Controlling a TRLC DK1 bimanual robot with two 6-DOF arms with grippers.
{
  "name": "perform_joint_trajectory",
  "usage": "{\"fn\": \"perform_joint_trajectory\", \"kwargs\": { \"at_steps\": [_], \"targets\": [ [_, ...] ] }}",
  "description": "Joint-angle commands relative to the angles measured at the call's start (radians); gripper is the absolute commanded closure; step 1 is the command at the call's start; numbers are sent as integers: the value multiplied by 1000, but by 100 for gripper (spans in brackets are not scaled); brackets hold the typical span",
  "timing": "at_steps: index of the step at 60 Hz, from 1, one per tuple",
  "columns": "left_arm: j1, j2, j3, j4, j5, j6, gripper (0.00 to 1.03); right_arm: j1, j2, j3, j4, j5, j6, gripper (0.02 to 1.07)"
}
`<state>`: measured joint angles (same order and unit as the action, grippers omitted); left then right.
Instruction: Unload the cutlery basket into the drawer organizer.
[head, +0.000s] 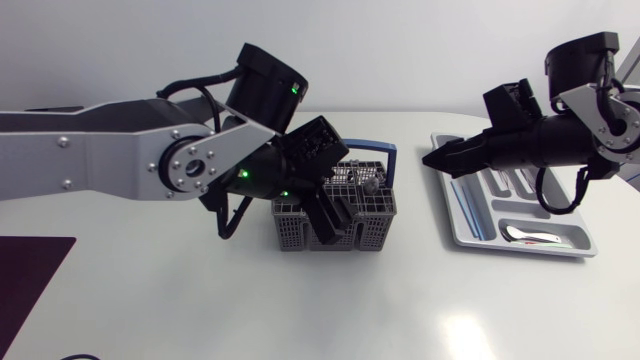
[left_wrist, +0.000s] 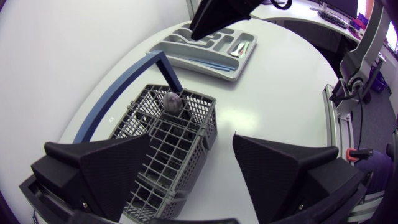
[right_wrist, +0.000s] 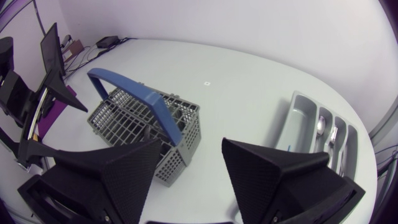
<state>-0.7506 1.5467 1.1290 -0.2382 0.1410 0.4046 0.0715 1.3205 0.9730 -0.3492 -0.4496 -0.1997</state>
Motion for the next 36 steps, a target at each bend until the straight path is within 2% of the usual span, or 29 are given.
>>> {"fn": "perform_joint_trajectory", "kwargs": {
  "at_steps": [1,23,31,36],
  "targets": [
    [17,18,-46,46,0,22,6,42,5,-23,-11,-12,36,36],
    [79,30,-113,120,68,-10,6,165,54,-39,19,-11,132,37],
    [97,38,-130,137,88,-7,6,200,82,-49,55,-3,151,45],
    [108,43,-136,143,94,-4,5,228,105,-57,82,19,160,45]
  ]
}}
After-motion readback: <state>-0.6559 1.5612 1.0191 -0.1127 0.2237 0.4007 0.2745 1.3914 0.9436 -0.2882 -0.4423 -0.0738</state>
